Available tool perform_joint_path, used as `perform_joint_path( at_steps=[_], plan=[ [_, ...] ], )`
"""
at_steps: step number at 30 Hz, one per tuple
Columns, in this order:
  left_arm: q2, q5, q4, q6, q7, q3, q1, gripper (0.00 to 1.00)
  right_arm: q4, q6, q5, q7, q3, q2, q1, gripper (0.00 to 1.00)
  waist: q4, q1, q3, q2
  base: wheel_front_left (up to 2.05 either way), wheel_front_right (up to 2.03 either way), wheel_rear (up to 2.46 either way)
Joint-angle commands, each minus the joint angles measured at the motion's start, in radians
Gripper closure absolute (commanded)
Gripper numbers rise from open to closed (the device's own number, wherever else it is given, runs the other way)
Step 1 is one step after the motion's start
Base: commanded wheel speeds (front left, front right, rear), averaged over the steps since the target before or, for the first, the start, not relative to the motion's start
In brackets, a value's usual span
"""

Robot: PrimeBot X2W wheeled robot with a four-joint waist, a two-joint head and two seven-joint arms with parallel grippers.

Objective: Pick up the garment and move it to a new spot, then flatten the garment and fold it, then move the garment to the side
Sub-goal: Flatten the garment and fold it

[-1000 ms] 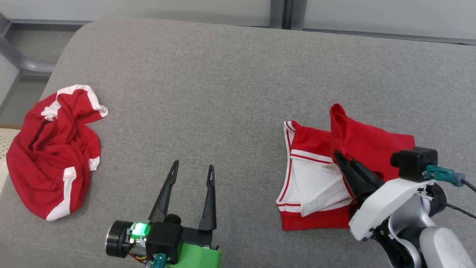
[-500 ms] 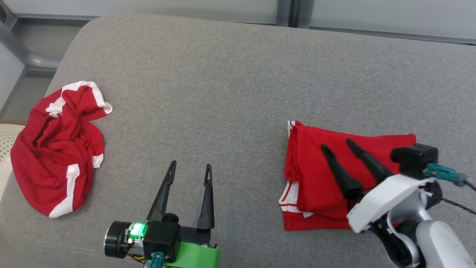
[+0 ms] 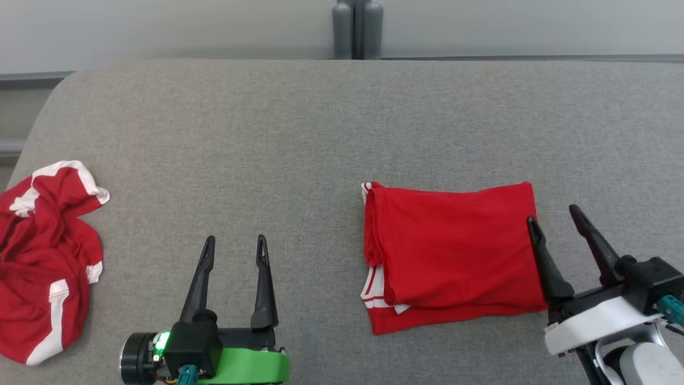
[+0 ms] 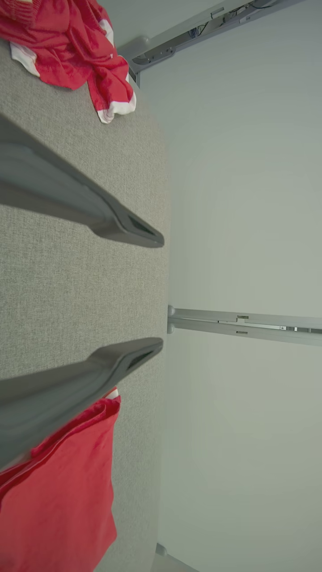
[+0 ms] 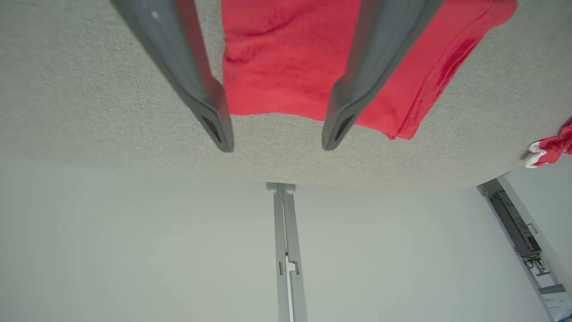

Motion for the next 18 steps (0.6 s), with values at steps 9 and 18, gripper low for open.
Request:
perform_joint_path(
  at_steps=[9, 18],
  plan=[
    [0.001, 0.010, -0.035, -0.036, -0.003, 0.109, 0.117, 0.00, 0.080, -0.001, -0.096, -0.097, -0.041, 0.074, 0.016, 0.00, -0.102, 0.0000, -0.128, 0.0000, 0.00, 0.00, 0.00],
    [0.001, 0.034, -0.001, -0.107, -0.003, 0.142, 0.185, 0.00, 0.049, -0.001, -0.143, -0.098, -0.074, 0.130, 0.103, 0.00, -0.087, 0.0000, -0.190, 0.0000, 0.00, 0.00, 0.00]
  ],
)
